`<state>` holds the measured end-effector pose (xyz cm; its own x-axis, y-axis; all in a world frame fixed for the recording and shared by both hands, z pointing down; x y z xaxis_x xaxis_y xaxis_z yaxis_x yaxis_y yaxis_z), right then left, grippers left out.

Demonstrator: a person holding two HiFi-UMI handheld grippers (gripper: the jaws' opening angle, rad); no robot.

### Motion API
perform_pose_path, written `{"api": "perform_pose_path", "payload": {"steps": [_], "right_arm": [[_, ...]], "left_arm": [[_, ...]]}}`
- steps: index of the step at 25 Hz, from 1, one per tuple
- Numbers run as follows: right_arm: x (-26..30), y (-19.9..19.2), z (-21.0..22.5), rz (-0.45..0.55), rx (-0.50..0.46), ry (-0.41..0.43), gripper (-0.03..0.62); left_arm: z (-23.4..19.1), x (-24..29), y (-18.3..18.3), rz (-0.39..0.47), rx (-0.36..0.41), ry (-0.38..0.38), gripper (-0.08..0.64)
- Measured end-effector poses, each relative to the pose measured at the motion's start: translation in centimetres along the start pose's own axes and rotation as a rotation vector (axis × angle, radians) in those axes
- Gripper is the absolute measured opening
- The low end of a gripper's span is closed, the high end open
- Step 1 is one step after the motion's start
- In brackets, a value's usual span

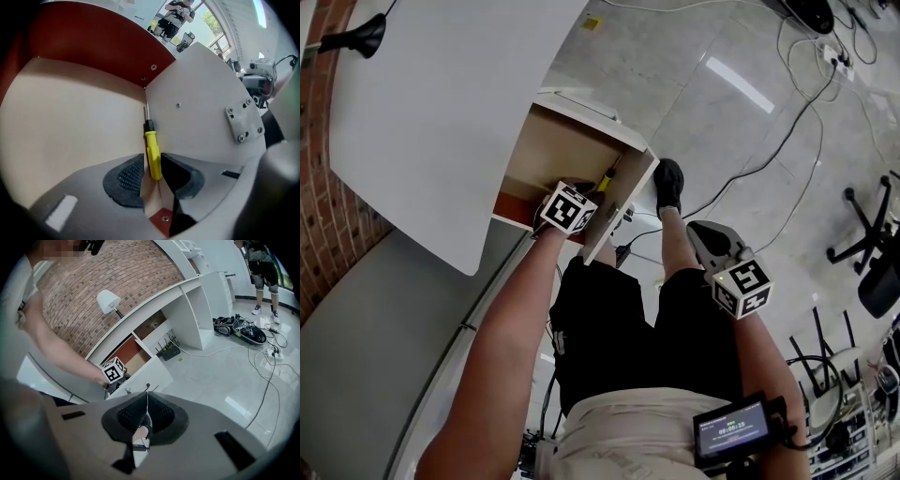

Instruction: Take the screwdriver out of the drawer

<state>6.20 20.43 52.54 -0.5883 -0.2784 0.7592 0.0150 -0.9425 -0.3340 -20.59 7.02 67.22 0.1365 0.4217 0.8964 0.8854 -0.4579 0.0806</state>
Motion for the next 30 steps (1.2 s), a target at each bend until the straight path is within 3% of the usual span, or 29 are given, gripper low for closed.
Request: {"api": "perform_pose_path", "payload": {"steps": [5, 14, 23, 30], "right_arm": [[-0.1, -0.4, 0.0, -0.019, -0.003, -0.004, 0.007], [-0.2, 0.4, -0.3, -0.035, -0.025, -0.003, 0.008], [0.3, 0.6, -0.9, -0.042, -0.047, 0.015, 0.008], [0.0, 1.0, -1.3, -0.036, -0.057, 0.029, 0.007]], "left_arm": [[-0.1, 0.4, 0.3, 0.0, 0.003, -0.014, 0.077], [0.2, 0.0, -0.3, 0.046, -0.087, -0.009, 0.029], [0.5, -1.3, -0.9, 0.096, -0.132, 0.036, 0.025], [1.7, -3.9, -1.9, 0.16, -0.23, 0.024, 0.025]]}}
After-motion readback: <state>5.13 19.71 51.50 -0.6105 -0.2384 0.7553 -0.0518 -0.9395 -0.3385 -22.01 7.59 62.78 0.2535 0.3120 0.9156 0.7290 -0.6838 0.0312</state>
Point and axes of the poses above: the fingertips, and each gripper's own axes: x forward along the fingers, z to its right, y out of its top, the point moved 9 cm from there along -x, backward along the fingers, and after that the axes turned 13 degrees about -z, right-handed, at the moved point
